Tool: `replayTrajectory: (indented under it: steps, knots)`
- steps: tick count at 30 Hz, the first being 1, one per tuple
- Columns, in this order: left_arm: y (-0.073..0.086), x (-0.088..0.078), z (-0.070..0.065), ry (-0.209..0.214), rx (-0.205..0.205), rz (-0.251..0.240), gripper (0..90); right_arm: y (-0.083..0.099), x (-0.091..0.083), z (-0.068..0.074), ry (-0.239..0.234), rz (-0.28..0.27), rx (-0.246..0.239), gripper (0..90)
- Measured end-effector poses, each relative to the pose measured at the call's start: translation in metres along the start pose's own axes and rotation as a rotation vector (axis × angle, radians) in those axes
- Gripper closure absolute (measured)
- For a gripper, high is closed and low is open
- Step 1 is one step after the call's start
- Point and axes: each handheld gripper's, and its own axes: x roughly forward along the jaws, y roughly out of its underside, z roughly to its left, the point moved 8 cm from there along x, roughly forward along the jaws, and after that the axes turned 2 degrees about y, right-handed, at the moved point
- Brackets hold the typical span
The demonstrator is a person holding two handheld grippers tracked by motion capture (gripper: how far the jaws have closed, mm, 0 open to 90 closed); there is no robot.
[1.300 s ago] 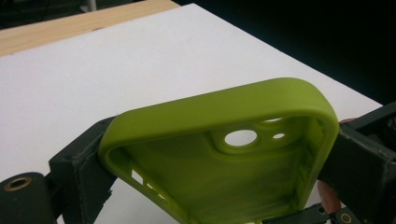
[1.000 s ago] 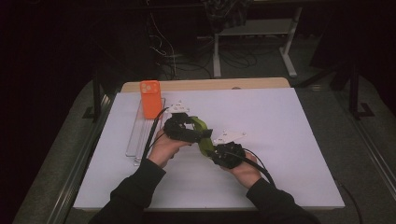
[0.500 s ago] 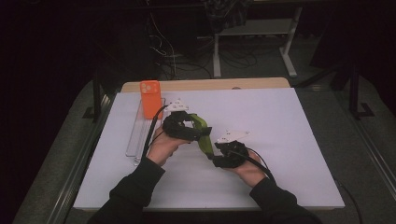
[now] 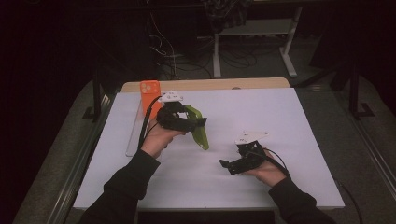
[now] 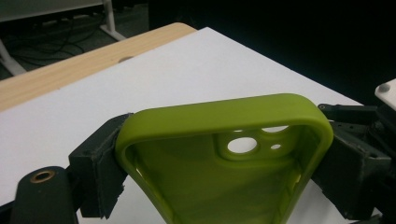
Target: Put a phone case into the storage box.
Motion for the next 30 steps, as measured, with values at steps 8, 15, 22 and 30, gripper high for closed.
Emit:
replayTrajectory:
  steps: [8,15,22,30]
  knots:
    - [-0.016,-0.017,0.012,-0.034,0.009,-0.013,13.6,0.013,-0.016,-0.014,0.012,-0.027,0.008,0.0]
    - [-0.028,-0.037,0.031,-0.072,0.001,-0.028,13.6,0.024,-0.024,-0.022,0.026,-0.027,0.01,0.0]
    - [-0.038,-0.056,0.058,-0.13,-0.01,-0.036,13.6,0.035,-0.03,-0.028,0.048,-0.021,0.017,0.0]
    - [-0.044,-0.074,0.09,-0.204,-0.012,-0.015,13.7,0.043,-0.038,-0.032,0.057,-0.02,0.021,0.0]
